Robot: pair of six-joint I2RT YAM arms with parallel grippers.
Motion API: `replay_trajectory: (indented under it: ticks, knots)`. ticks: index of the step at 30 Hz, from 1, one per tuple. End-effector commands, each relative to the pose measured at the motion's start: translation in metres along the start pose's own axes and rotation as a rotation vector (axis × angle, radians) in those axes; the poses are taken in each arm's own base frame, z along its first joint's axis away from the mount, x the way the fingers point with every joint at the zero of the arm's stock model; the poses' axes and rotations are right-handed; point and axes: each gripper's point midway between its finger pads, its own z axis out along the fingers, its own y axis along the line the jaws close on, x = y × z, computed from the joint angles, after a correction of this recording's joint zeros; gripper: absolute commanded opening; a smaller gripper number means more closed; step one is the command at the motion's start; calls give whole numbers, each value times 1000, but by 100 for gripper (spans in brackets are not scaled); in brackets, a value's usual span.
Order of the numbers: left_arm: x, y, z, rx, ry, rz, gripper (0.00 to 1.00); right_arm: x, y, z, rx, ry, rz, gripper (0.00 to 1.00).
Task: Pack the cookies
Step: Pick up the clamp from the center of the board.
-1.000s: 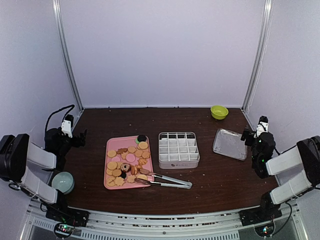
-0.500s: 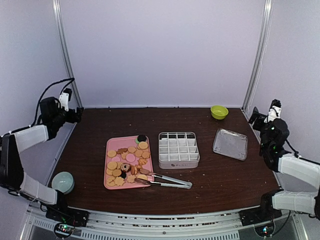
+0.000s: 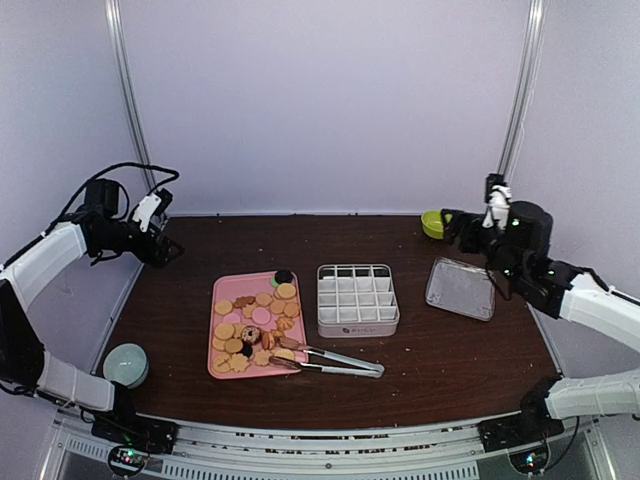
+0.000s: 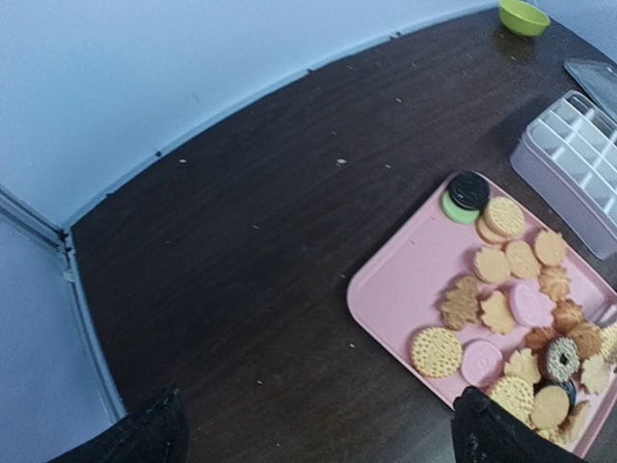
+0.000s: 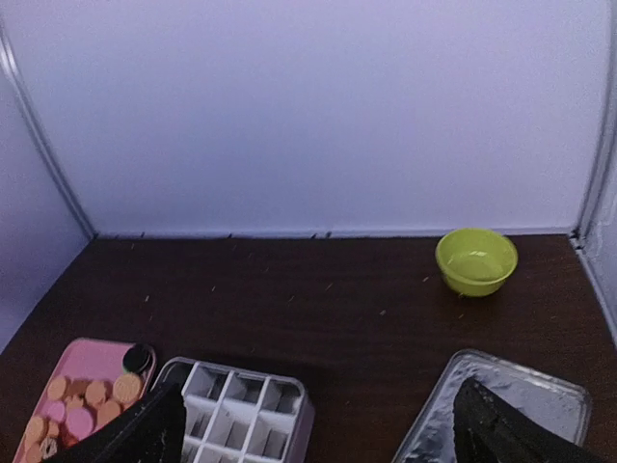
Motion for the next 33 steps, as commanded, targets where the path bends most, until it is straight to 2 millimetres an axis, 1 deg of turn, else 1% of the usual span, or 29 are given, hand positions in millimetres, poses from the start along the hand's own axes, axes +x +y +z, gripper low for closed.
replay_trajectory:
  ticks: [1,2,4,6,7,9,11,14,17,19,22,24,27,30,33]
  knots:
    - [4,-43,-12,140,62,121,98,84,86,-4,-208,278,-209,94]
    - [6,-49,-12,155,70,135,98,100,105,-8,-259,325,-244,93]
    - [11,-60,-13,184,83,163,98,127,144,-19,-373,407,-301,89]
    - [15,-70,-14,209,97,191,98,154,173,-30,-470,497,-351,84]
    - [18,-75,-15,220,107,202,98,166,186,-36,-521,542,-368,81]
    - [23,-84,-17,248,120,228,98,191,206,-49,-616,631,-383,78]
    - [30,-91,-20,269,124,248,98,210,220,-60,-663,675,-414,78]
    - [34,-98,-24,276,118,277,98,224,230,-69,-693,688,-434,77]
    - [38,-103,-27,291,130,289,98,235,235,-74,-713,705,-430,72]
    - [40,-105,-28,301,142,294,98,244,235,-75,-718,723,-436,68]
    - [41,-108,-29,303,146,308,98,262,230,-74,-706,762,-462,62]
    - [40,-109,-30,302,140,315,98,269,228,-73,-702,778,-478,56]
    - [37,-110,-33,299,128,317,98,282,225,-72,-697,814,-513,52]
    - [35,-110,-35,295,118,321,98,288,223,-71,-696,829,-533,50]
    - [34,-111,-36,297,112,323,98,290,223,-70,-694,826,-539,43]
